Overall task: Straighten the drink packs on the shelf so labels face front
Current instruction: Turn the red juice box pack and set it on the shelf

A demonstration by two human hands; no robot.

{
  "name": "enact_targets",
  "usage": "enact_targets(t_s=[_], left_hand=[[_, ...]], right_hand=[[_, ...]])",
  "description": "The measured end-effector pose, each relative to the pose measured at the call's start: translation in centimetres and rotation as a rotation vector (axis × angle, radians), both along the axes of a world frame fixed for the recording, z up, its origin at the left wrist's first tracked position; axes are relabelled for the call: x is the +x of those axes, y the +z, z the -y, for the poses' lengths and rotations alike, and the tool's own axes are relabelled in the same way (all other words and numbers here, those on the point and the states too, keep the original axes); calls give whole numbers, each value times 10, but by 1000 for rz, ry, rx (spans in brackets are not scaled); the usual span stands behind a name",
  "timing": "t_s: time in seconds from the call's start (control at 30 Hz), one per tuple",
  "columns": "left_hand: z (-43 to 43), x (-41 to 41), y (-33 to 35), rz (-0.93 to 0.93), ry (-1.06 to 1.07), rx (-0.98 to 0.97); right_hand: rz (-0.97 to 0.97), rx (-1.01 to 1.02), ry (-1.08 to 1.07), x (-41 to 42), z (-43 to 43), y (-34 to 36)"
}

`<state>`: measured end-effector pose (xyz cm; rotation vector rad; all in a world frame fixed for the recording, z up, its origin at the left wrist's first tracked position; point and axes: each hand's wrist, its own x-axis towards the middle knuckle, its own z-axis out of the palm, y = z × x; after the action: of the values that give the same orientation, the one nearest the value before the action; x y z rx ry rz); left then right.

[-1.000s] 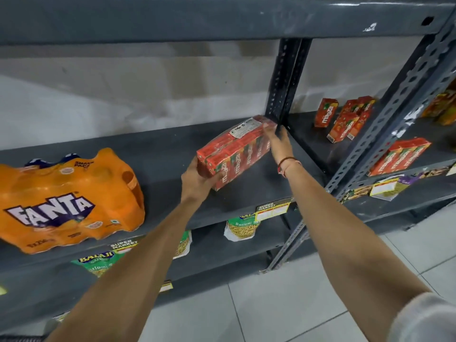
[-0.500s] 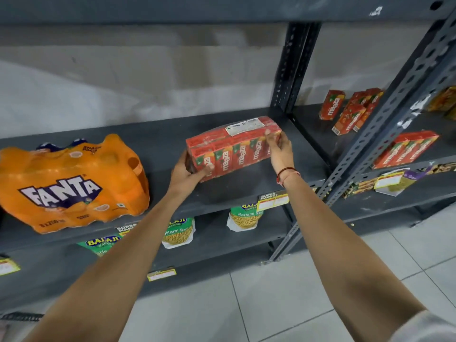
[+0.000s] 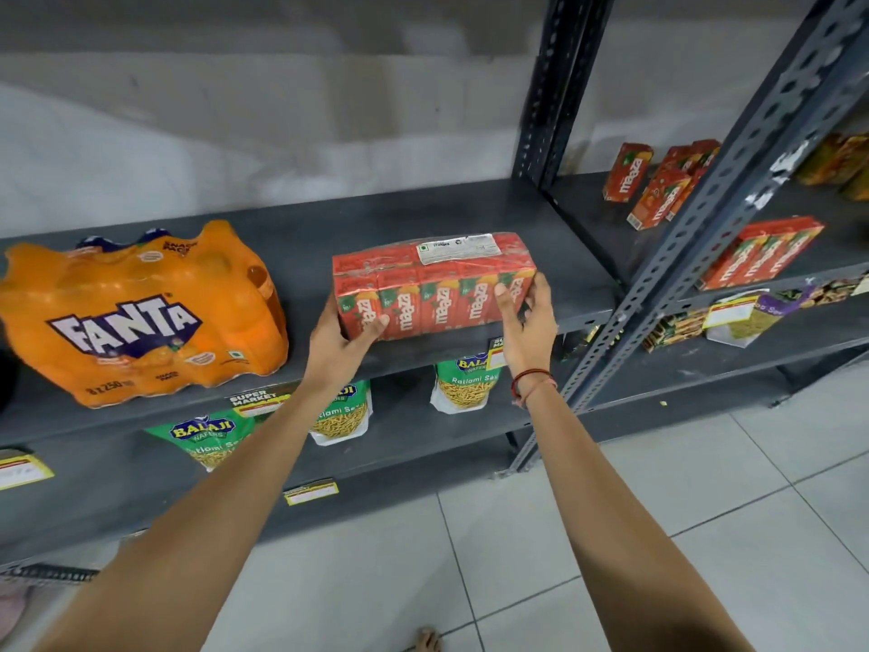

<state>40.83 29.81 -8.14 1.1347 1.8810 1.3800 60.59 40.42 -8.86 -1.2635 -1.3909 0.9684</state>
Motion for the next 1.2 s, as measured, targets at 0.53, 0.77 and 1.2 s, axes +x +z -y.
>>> enact_targets(t_s=[0.53,0.77,1.2], left_hand=[[6,52,-14,-102,126,12],[-12,71,-6,-85,66,2],[-36,97,-10,-192,33,-52]], right_hand=[[-122,-103,-7,2,-15,17],[-91,-111,-28,27,-28,22],[-47,-115,-70,60,-42,28]])
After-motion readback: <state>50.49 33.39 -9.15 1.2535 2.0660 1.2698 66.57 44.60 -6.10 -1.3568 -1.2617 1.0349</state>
